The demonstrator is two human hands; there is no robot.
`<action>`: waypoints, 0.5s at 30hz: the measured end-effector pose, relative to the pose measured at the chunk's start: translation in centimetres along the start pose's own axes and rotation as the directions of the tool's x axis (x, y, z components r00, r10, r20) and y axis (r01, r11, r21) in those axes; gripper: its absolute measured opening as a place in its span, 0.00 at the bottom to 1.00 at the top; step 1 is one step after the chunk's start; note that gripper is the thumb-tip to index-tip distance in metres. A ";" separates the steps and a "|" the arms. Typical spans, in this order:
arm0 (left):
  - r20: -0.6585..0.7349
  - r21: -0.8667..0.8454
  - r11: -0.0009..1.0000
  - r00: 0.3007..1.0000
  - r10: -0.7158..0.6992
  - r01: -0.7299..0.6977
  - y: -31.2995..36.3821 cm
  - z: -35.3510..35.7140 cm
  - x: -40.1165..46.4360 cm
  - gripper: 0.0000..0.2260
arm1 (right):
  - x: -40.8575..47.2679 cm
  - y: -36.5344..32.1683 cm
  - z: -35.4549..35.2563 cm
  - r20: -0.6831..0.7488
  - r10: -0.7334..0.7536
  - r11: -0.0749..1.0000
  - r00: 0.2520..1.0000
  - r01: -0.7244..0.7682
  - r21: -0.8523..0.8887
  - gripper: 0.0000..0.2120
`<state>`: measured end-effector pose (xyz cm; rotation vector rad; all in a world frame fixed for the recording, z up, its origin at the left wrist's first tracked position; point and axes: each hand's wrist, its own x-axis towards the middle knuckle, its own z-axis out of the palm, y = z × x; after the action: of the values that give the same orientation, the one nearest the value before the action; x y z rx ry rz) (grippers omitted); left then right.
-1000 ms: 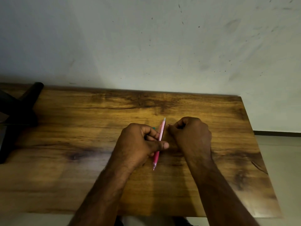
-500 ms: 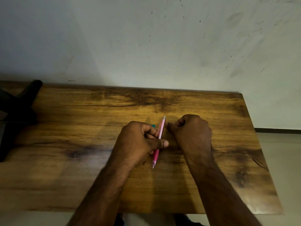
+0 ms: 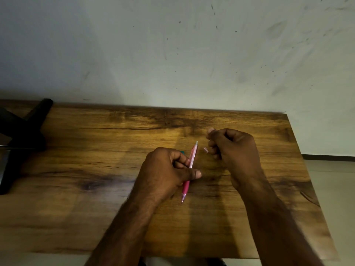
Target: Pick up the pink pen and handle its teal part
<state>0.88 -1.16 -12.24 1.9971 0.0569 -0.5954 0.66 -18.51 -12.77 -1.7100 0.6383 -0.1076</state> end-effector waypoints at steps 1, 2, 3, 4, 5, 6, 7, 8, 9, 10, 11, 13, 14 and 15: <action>0.002 0.000 1.000 1.000 0.003 -0.003 0.0 0.0 0.0 0.09 | -0.1 -0.1 0.0 0.058 0.016 1.000 0.998 -0.017 0.021 0.13; 0.005 0.002 1.000 1.000 0.009 -0.009 0.0 0.0 0.0 0.09 | -0.2 -0.2 0.1 0.104 0.023 1.000 0.994 -0.025 0.017 0.12; 0.009 0.007 1.000 1.000 0.015 -0.015 0.1 0.0 -0.1 0.09 | -0.3 -0.2 0.2 0.135 0.028 1.000 0.990 -0.029 0.004 0.12; 0.011 0.011 1.000 1.000 0.021 -0.021 0.1 0.0 -0.1 0.09 | -0.4 -0.1 0.3 0.152 0.029 1.000 0.988 -0.028 -0.011 0.12; 0.012 0.015 1.000 1.000 0.026 -0.026 0.1 0.0 -0.1 0.09 | -0.4 0.0 0.4 0.161 0.025 0.999 0.987 -0.021 -0.026 0.12; 0.013 0.018 0.999 0.999 0.030 -0.030 0.1 0.0 -0.1 0.08 | -0.4 0.0 0.5 0.169 0.017 0.999 0.986 -0.010 -0.040 0.11; 0.013 0.021 0.999 0.999 0.033 -0.033 0.2 0.0 -0.1 0.08 | -0.4 0.0 0.5 0.175 0.005 0.999 0.985 0.003 -0.047 0.11; 0.014 0.026 0.999 0.999 0.035 -0.036 0.2 0.0 -0.1 0.08 | -0.5 0.1 0.6 0.178 -0.006 0.999 0.984 0.015 -0.045 0.10; 0.016 0.032 0.999 0.999 0.037 -0.038 0.1 0.0 -0.1 0.08 | -0.5 0.1 0.6 0.179 -0.017 0.999 0.984 0.024 -0.037 0.10; 0.017 0.037 0.999 0.999 0.039 -0.039 0.1 0.0 -0.1 0.08 | -0.4 0.1 0.6 0.176 -0.028 0.999 0.984 0.033 -0.031 0.09; 0.019 0.039 0.998 0.999 0.039 -0.040 0.1 0.0 0.0 0.08 | -0.4 0.2 0.6 0.172 -0.036 0.999 0.985 0.041 -0.026 0.09; 0.024 0.044 0.998 0.999 0.040 -0.041 0.0 0.0 0.0 0.09 | -0.3 0.2 0.6 0.151 -0.039 0.999 0.988 0.038 0.011 0.09; 0.028 0.055 0.998 0.999 0.039 -0.041 0.0 0.0 -0.1 0.09 | -0.2 0.2 0.5 0.129 -0.029 0.999 0.991 0.023 0.048 0.08; 0.029 0.066 0.997 0.999 0.039 -0.041 0.0 0.0 -0.1 0.09 | 0.1 0.2 0.3 0.098 -0.019 0.997 0.995 0.011 0.078 0.08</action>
<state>0.76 -1.15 -12.18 2.0490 -0.0202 -0.6067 0.76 -18.32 -13.01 -1.6347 0.5414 -0.0568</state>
